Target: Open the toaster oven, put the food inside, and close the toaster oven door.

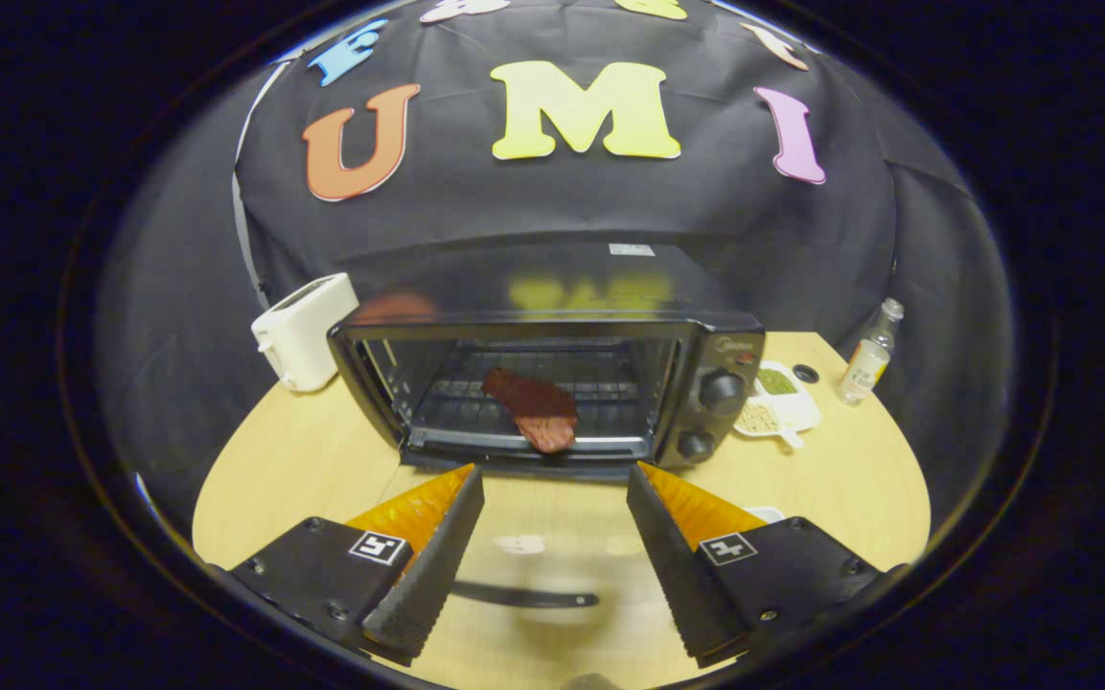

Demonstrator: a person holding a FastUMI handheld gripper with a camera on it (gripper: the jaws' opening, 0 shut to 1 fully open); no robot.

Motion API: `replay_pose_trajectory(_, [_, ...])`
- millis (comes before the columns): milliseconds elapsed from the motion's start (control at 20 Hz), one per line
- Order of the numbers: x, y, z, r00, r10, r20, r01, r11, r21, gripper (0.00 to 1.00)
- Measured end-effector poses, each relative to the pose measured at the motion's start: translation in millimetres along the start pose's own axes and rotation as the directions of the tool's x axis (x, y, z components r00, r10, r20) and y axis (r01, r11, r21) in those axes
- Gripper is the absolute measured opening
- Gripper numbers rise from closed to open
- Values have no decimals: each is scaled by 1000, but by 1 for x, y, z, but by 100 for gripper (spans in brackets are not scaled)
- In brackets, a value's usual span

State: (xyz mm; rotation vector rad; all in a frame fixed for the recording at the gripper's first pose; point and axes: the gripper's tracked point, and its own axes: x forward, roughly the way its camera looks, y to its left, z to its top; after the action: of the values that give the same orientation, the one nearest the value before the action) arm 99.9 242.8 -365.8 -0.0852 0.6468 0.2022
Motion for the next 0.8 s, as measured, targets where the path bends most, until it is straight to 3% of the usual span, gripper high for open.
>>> replay_pose_trajectory(350, [-39,-6,-87,991,6,-131,-10,999,-30,96])
replay_pose_trajectory(800, [-12,25,-142,976,48,-214,-50,999,-2,96])
